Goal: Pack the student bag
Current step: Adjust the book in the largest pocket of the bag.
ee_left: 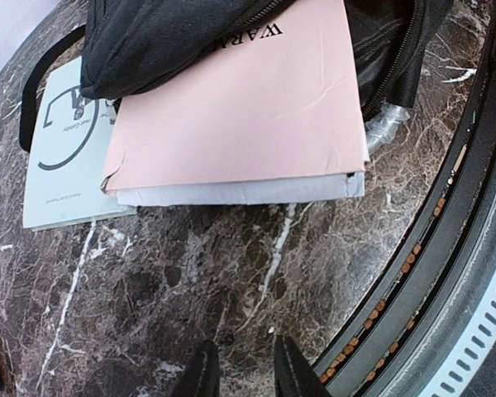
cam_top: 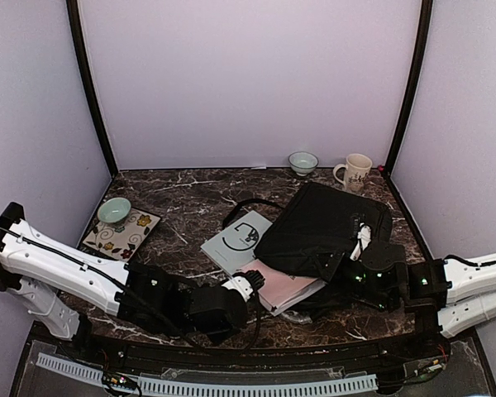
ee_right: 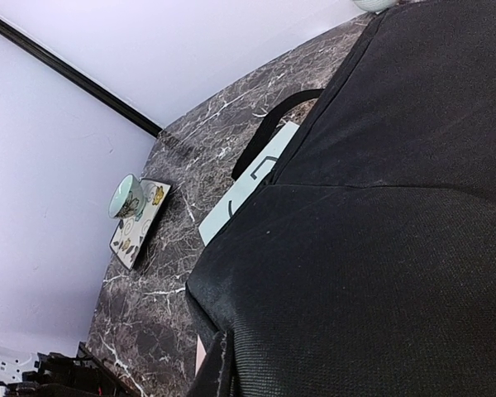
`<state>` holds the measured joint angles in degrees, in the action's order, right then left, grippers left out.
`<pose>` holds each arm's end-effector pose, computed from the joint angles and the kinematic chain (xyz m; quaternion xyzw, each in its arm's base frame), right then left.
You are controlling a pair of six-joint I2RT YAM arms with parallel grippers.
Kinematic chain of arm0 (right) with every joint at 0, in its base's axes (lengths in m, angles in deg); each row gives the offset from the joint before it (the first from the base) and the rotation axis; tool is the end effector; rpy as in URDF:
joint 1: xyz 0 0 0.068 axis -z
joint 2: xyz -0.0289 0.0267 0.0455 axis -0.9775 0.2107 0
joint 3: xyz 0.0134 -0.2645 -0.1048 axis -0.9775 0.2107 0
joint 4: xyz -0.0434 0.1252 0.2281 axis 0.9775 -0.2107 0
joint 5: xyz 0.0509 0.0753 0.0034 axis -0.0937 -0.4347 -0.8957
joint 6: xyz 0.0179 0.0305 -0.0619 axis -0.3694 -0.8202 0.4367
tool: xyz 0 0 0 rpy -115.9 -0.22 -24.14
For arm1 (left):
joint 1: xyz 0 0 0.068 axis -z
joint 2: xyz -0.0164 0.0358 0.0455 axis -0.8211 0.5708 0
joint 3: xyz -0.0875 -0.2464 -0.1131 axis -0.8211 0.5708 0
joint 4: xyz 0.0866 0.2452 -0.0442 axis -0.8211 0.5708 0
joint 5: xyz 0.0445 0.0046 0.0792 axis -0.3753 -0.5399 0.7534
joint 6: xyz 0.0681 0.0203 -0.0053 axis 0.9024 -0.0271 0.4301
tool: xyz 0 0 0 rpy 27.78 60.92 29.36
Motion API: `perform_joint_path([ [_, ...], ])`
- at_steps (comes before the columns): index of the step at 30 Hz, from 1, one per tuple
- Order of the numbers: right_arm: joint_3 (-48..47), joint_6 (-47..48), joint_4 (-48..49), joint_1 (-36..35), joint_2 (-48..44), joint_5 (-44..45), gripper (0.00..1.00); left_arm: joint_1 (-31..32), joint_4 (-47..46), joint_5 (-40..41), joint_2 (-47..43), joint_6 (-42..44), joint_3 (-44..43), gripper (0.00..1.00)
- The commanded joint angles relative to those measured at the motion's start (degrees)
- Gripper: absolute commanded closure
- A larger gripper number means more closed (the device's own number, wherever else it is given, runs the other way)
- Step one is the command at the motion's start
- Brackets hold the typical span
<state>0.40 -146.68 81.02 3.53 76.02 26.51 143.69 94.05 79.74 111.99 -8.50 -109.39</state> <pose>0.0930 0.1991 0.2351 0.0929 0.7993 0.3934 0.4446 0.0385 -0.3277 0.2316 0.4010 0.8331 -0.1085 0.3652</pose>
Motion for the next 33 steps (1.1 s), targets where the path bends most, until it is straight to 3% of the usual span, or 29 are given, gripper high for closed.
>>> perform_joint_path([
  [1,-0.9,0.9,5.5,-0.7,0.0,0.0,1.0,-0.8,-9.3,-2.3,2.7,0.9,0.5,0.76],
  [10,-0.8,1.0,6.0,-0.8,0.1,-1.3,1.0,-3.6,-18.0,0.0,13.9,7.9,-5.5,0.79],
  [16,-0.5,1.1,6.1,-0.8,-0.1,-2.2,1.0,-6.5,-31.1,-4.9,17.5,15.9,-5.9,0.83],
  [26,1.4,1.1,7.1,-1.0,-2.9,-3.3,1.0,-12.9,-39.3,-13.2,27.4,19.6,-14.9,0.83],
  [29,1.8,1.1,7.2,-1.0,-3.5,-3.4,1.0,-14.5,-41.8,-14.8,29.1,18.8,-16.2,0.82],
  [33,2.0,1.1,7.2,-1.1,-3.8,-3.3,1.0,-15.4,-46.7,-17.2,29.9,19.5,-15.3,0.7],
])
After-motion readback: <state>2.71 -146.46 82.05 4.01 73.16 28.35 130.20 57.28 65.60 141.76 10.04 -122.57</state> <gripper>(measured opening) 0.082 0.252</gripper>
